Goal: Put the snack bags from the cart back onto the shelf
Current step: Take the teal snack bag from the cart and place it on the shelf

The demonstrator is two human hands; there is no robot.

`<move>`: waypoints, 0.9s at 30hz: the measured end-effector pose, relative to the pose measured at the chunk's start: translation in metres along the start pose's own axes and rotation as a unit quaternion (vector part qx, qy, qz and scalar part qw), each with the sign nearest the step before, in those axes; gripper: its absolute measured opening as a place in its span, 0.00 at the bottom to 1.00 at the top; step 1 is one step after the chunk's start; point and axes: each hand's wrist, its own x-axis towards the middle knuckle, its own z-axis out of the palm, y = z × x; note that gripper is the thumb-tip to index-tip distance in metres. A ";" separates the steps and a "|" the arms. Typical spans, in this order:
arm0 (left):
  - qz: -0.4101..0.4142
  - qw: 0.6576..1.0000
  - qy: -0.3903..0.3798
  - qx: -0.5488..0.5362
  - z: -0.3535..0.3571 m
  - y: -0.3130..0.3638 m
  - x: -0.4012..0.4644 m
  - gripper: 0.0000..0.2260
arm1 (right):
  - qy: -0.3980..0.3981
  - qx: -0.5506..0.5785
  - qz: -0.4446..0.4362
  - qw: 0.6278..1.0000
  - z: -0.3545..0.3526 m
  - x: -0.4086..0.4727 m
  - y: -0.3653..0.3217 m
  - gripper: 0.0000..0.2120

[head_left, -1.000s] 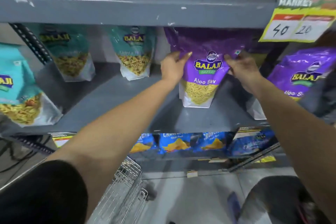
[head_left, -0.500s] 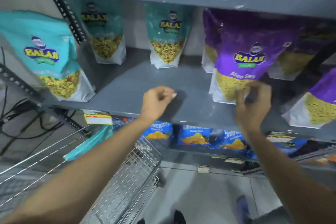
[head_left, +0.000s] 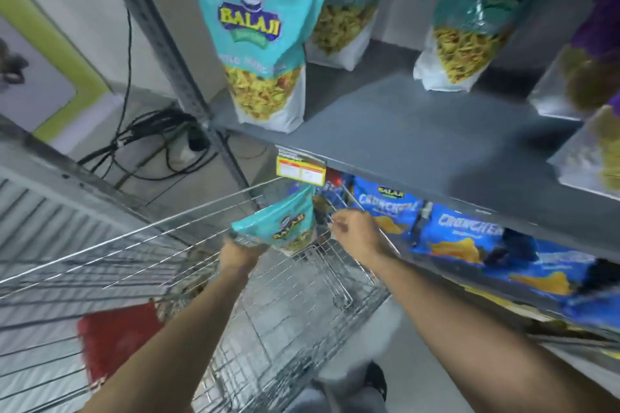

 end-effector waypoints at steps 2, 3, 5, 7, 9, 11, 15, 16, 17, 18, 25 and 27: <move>0.023 1.000 0.011 -0.012 0.000 -0.003 0.015 0.32 | 0.023 0.012 0.027 0.999 0.015 0.020 -0.004 0.09; 0.030 0.999 0.008 -0.017 0.000 -0.003 0.021 0.31 | 0.017 0.038 0.049 0.998 0.020 0.030 -0.006 0.12; 0.038 0.998 -0.014 -0.046 0.004 -0.002 0.032 0.27 | -0.029 0.118 0.105 0.987 0.027 0.047 -0.009 0.22; 0.018 0.994 -0.018 -0.106 0.007 0.000 0.036 0.23 | -0.085 0.169 0.150 0.970 0.032 0.058 -0.016 0.31; -0.016 0.987 -0.005 -0.158 0.010 0.000 0.034 0.21 | -0.118 0.192 0.155 0.962 0.038 0.064 -0.024 0.28; -0.012 0.986 0.001 -0.165 0.009 -0.002 0.027 0.20 | -0.102 0.210 0.157 0.959 0.041 0.064 -0.031 0.18; 0.051 0.982 -0.025 -0.178 -0.012 -0.001 -0.003 0.15 | -0.069 0.237 0.168 0.954 0.032 0.037 -0.032 0.08; 0.077 0.978 -0.035 -0.190 -0.020 0.002 -0.014 0.11 | -0.062 0.256 0.165 0.950 0.026 0.028 -0.032 0.08; 0.108 0.972 -0.048 -0.205 -0.030 0.006 -0.025 0.06 | -0.052 0.281 0.158 0.945 0.020 0.017 -0.034 0.09; 0.140 0.964 -0.061 -0.219 -0.039 0.011 -0.036 0.04 | -0.040 0.310 0.144 0.939 0.014 0.006 -0.035 0.09; 0.262 0.920 -0.134 -0.258 -0.083 0.074 -0.104 0.06 | 0.054 0.443 0.018 0.895 -0.058 -0.060 -0.067 0.09; 0.284 0.913 -0.165 -0.242 -0.089 0.102 -0.121 0.08 | 0.082 0.424 -0.022 0.902 -0.088 -0.069 -0.075 0.11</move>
